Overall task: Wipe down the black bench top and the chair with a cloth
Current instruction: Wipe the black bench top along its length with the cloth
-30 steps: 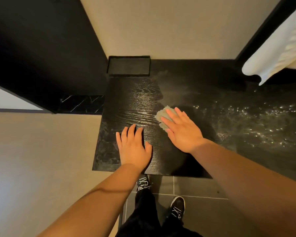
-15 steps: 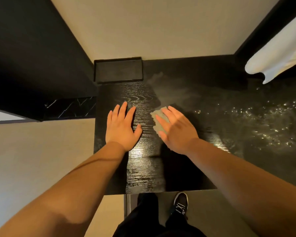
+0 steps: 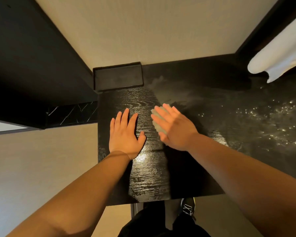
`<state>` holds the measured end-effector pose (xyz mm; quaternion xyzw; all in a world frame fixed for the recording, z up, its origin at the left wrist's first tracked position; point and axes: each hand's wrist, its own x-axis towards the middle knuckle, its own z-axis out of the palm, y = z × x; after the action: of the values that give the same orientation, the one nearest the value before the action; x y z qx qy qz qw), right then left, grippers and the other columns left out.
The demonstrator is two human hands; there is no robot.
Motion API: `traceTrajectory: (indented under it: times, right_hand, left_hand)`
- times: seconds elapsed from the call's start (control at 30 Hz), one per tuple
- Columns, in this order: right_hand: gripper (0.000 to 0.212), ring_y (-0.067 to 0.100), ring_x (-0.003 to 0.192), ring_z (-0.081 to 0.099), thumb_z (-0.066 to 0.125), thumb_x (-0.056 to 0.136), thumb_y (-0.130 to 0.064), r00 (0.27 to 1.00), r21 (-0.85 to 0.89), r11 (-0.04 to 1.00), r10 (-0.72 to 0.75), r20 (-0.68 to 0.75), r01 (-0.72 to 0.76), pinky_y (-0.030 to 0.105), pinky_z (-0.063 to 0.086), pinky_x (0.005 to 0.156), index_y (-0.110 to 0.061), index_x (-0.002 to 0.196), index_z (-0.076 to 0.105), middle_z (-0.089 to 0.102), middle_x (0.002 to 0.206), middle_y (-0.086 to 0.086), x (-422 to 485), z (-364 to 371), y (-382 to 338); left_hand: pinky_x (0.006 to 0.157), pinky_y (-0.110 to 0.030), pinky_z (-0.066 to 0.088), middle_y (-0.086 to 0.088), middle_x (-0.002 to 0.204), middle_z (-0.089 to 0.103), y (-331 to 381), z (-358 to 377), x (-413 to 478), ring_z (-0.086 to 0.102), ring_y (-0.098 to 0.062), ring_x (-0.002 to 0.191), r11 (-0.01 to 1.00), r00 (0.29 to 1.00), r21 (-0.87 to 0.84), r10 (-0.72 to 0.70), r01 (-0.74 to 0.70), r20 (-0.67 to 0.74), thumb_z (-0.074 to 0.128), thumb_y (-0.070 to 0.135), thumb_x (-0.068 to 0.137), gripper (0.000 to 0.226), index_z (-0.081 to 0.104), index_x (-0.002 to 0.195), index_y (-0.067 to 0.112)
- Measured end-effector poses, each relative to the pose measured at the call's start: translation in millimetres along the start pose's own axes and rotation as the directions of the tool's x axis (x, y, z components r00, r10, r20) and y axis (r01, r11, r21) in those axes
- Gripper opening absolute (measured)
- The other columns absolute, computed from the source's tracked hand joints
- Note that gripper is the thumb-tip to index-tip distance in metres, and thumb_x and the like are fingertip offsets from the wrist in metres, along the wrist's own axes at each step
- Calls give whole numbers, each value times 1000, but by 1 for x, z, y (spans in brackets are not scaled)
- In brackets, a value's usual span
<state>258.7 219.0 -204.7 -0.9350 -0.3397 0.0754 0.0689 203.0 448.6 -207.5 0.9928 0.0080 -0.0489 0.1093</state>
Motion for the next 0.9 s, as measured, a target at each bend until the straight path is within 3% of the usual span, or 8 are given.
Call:
traceTrajectory:
  times: [0.13, 0.23, 0.37, 0.47, 0.53, 0.73, 0.8, 0.9]
  right_hand:
    - [73, 40, 151, 28, 58, 95, -41, 957, -29, 959, 281, -66, -283, 55, 28, 123, -14, 159, 36, 33, 164, 12, 16, -7, 20]
    - [72, 42, 150, 28, 54, 95, -50, 923, 8, 927, 373, -95, -374, 57, 30, 121, -12, 155, 41, 34, 163, 14, 19, -11, 5]
    - [75, 39, 154, 22, 48, 95, -59, 993, 17, 994, 108, -43, -107, 56, 25, 124, -17, 156, 40, 30, 166, 8, 3, -1, -19]
    - [73, 37, 155, 22, 53, 95, -54, 999, 62, 997, -39, -32, 41, 54, 22, 126, -17, 157, 41, 31, 168, 7, 1, 1, -2]
    - [70, 38, 154, 26, 55, 96, -48, 999, 42, 999, -23, -47, 25, 55, 24, 125, -16, 157, 42, 34, 166, 8, 10, 0, 14]
    - [65, 42, 151, 27, 51, 98, -41, 929, 52, 937, 348, -122, -345, 57, 28, 122, -10, 154, 44, 35, 164, 13, 29, -3, 10]
    - [67, 43, 150, 26, 48, 98, -43, 951, 39, 957, 289, -108, -287, 58, 26, 122, -10, 156, 40, 32, 164, 13, 25, -1, -7]
    - [69, 38, 154, 22, 46, 99, -44, 997, 7, 1000, 25, -71, -25, 55, 23, 125, -14, 161, 33, 29, 167, 9, 15, 7, -21]
  left_hand:
    - [131, -55, 9, -9, 174, 22, 0, -1, 0, 13, -33, 161, 1000, 1000, 3, 3, -3, 5, 47, 56, 94, 75, 37, 162, 25]
    - [131, -55, 10, -9, 174, 22, 0, -1, 0, 13, -33, 161, 1000, 1000, 8, 2, -2, 6, 46, 57, 94, 75, 37, 162, 25]
    - [131, -55, 9, -9, 174, 21, 1, -2, 0, 12, -34, 161, 1000, 1000, 1, 0, 0, 6, 45, 57, 93, 76, 37, 162, 24]
    - [131, -55, 10, -9, 174, 22, 1, -2, 0, 13, -34, 161, 1000, 1000, 2, -1, 1, 3, 46, 57, 93, 76, 37, 162, 25]
    - [131, -55, 10, -8, 174, 22, 0, -1, 0, 12, -34, 161, 1000, 1000, 1, 0, 0, 9, 46, 57, 93, 76, 37, 162, 25]
    - [131, -55, 8, -8, 174, 20, 1, -2, 1, 11, -34, 161, 1000, 1000, 0, -3, 2, 20, 46, 57, 94, 75, 36, 162, 25]
    - [131, -55, 8, -8, 174, 21, 0, -2, 0, 11, -34, 161, 1000, 1000, 1, -2, 2, 19, 46, 57, 94, 75, 36, 162, 25]
    - [131, -55, 8, -8, 175, 19, 0, -1, 0, 10, -34, 161, 1000, 1000, 2, -1, 1, 27, 46, 57, 93, 77, 35, 163, 25]
